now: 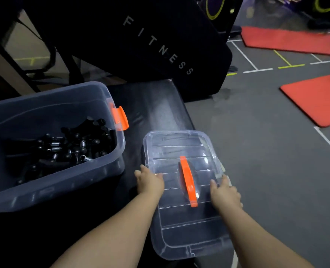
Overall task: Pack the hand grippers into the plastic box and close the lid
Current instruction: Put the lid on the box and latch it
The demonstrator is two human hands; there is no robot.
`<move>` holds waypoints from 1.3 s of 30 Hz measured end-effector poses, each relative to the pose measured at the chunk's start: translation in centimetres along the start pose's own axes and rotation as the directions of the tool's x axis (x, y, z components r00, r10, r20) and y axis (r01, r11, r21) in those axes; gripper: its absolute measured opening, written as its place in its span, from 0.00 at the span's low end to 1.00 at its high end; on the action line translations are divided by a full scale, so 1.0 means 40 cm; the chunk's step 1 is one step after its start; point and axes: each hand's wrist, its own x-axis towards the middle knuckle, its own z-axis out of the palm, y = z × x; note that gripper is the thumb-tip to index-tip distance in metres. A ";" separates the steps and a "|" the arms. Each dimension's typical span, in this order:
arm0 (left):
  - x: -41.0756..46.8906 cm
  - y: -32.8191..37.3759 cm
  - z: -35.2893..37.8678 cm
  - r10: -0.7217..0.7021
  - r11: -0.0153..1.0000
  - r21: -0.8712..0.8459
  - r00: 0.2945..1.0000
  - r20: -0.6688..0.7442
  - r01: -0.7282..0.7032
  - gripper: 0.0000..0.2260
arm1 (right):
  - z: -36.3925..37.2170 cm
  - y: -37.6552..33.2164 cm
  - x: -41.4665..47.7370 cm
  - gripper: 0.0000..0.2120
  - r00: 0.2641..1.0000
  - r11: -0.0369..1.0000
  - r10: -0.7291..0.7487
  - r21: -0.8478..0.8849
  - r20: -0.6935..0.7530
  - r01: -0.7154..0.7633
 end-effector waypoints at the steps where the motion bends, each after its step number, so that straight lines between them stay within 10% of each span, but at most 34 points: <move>1: -0.001 0.016 -0.004 0.020 0.999 -0.031 1.000 0.005 -0.020 0.23 | -0.009 0.004 0.002 0.28 0.999 1.000 0.024 0.014 -0.021 -0.024; 9: -0.047 0.161 -0.062 0.199 0.855 -0.511 0.964 0.175 -0.084 0.10 | -0.127 0.018 -0.001 0.28 0.979 0.983 0.074 0.177 -0.191 -0.040; 17: -0.114 0.258 -0.265 0.361 0.629 -0.724 0.931 -0.050 -0.282 0.08 | -0.282 -0.116 -0.091 0.30 0.934 0.971 -0.080 0.184 -0.349 0.152; 31: -0.076 0.100 -0.701 -0.138 0.325 -0.892 0.917 -0.375 -0.315 0.14 | -0.253 -0.547 -0.405 0.52 0.988 0.669 -0.101 0.727 -0.115 0.153; 39: -0.007 -0.062 -0.822 -0.264 0.116 -0.921 0.883 -0.389 -0.371 0.18 | -0.148 -0.695 -0.554 0.25 0.976 0.628 -0.205 0.756 -0.069 0.185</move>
